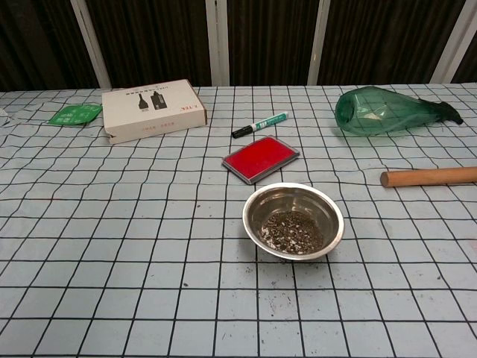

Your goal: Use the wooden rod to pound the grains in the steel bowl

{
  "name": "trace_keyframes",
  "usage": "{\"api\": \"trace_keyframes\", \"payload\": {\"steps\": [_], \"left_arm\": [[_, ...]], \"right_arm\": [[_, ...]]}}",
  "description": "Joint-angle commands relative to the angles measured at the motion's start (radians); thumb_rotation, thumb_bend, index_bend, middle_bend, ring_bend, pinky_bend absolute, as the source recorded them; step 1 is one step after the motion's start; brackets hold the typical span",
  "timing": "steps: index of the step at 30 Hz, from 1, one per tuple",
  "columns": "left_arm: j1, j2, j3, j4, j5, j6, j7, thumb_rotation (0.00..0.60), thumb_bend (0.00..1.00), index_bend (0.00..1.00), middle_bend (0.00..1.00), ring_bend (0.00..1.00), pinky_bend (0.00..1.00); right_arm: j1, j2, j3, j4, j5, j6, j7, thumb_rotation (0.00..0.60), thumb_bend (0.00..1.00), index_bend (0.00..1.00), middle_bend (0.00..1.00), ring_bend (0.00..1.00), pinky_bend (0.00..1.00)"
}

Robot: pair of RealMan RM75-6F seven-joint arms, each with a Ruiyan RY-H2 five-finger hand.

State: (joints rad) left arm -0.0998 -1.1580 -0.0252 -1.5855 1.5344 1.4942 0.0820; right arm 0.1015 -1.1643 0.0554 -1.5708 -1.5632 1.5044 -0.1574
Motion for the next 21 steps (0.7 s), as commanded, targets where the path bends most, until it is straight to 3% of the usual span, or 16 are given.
{"api": "trace_keyframes", "payload": {"steps": [1,8,17,21], "left_arm": [[0.000,-0.001,0.000,-0.002,0.001,0.002,0.003,0.600,0.09,0.00,0.00,0.00,0.00],[0.000,-0.002,-0.003,-0.003,-0.002,0.003,0.007,0.600,0.09,0.00,0.00,0.00,0.00],[-0.002,-0.001,-0.007,-0.001,-0.012,-0.004,0.000,0.600,0.09,0.00,0.00,0.00,0.00],[-0.003,0.001,-0.006,-0.002,-0.010,-0.005,-0.008,0.600,0.09,0.00,0.00,0.00,0.00]], "right_arm": [[0.000,0.000,-0.001,0.000,-0.002,0.001,-0.001,0.600,0.30,0.00,0.00,0.00,0.00],[0.003,-0.003,-0.002,-0.001,-0.002,-0.006,-0.007,0.600,0.30,0.00,0.00,0.00,0.00],[0.042,-0.018,0.035,-0.011,0.026,-0.042,-0.026,0.600,0.30,0.00,0.00,0.00,0.00],[0.082,-0.032,0.063,-0.008,0.054,-0.089,-0.049,0.600,0.30,0.06,0.07,0.05,0.00]]}}
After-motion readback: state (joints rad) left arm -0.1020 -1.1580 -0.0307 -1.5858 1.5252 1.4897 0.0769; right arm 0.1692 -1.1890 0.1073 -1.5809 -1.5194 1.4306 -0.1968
